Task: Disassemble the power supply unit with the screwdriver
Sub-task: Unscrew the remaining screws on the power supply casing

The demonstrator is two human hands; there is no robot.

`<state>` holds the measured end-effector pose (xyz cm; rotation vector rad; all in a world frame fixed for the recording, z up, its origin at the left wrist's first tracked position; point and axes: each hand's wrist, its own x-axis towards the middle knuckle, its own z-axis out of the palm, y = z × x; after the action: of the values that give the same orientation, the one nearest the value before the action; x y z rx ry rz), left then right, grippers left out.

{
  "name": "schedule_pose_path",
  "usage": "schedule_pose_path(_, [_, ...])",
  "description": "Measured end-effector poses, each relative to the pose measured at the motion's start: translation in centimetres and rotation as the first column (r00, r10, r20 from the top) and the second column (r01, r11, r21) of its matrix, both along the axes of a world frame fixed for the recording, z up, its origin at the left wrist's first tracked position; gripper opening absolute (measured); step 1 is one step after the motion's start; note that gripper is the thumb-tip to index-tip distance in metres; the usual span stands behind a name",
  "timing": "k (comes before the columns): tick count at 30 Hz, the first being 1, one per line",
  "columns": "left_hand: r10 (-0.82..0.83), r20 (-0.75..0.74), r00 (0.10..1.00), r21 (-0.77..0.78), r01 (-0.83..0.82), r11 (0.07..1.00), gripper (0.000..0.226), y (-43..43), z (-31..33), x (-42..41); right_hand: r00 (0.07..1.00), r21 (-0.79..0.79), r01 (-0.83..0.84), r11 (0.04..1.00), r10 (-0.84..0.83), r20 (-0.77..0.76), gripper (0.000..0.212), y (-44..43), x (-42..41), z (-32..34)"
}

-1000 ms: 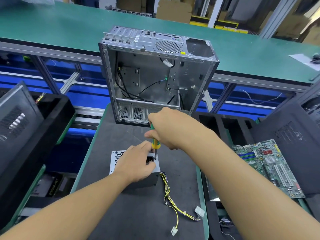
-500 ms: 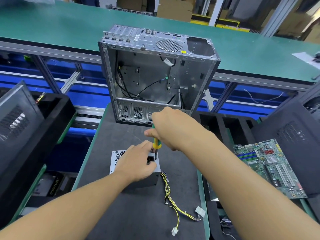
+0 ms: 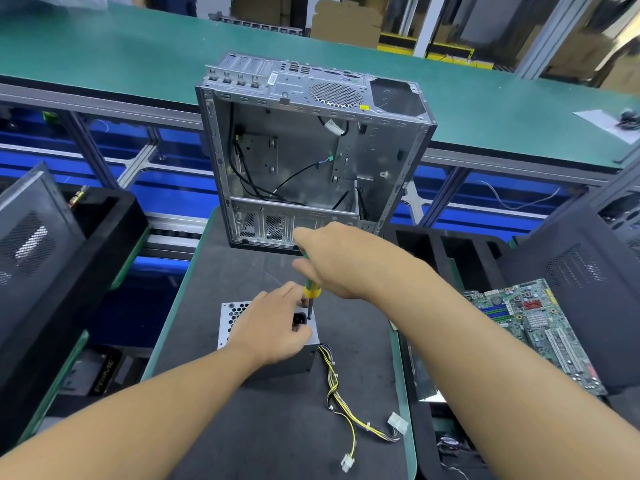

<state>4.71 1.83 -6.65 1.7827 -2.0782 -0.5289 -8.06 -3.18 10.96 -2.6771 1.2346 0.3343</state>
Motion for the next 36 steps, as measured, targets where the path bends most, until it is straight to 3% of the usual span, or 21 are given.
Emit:
schedule_pose_path(6, [-0.018, 0.045, 0.999, -0.018, 0.019, 1.0, 0.026, -0.2, -0.1, 0.1, 0.996, 0.081, -0.08, 0.993, 0.082, -0.022, 0.017, -0.3, -0.5, 1.1])
schedule_pose_path(14, [-0.049, -0.002, 0.999, -0.017, 0.049, 0.999, 0.028, -0.1, 0.1, 0.2, 0.998, 0.096, 0.04, 0.995, -0.044, 0.037, 0.028, -0.1, 0.5, 0.5])
schedule_pose_path(17, [-0.07, -0.035, 0.997, -0.036, 0.069, 0.997, 0.021, 0.1, 0.0, 0.2, 0.995, 0.024, 0.09, 0.996, -0.091, 0.03, 0.039, 0.0, -0.1, 0.3])
schedule_pose_path(19, [-0.067, -0.044, 0.997, -0.05, 0.064, 0.997, 0.018, 0.1, -0.2, 0.2, 0.998, -0.02, 0.055, 0.998, -0.055, 0.005, 0.036, 0.1, 0.0, 0.1])
schedule_pose_path(24, [-0.045, -0.016, 0.999, -0.119, 0.043, 0.992, 0.017, 0.0, -0.8, 0.3, 0.999, 0.16, -0.017, 0.987, 0.009, 0.048, 0.001, 0.4, 0.3, 0.3])
schedule_pose_path(28, [-0.041, -0.031, 0.999, -0.154, 0.036, 0.987, 0.019, 0.1, -0.9, 0.2, 0.999, 0.219, -0.003, 0.976, -0.007, 0.045, 0.013, 0.4, 0.1, 0.6])
schedule_pose_path(31, [-0.059, -0.028, 0.998, -0.141, 0.055, 0.988, 0.019, 0.1, -0.7, 0.2, 0.996, 0.18, 0.075, 0.981, -0.083, 0.038, 0.016, -0.2, -0.6, 1.0])
schedule_pose_path(34, [-0.064, -0.025, 0.998, -0.142, 0.06, 0.988, 0.016, 0.1, -0.6, 0.2, 0.992, 0.012, 0.123, 0.992, -0.123, -0.002, 0.04, -0.3, -1.1, 0.8])
schedule_pose_path(36, [-0.064, -0.027, 0.998, -0.126, 0.06, 0.99, 0.014, 0.1, -0.6, 0.2, 0.996, -0.018, 0.086, 0.996, -0.085, 0.014, 0.035, -0.1, -0.9, 0.5])
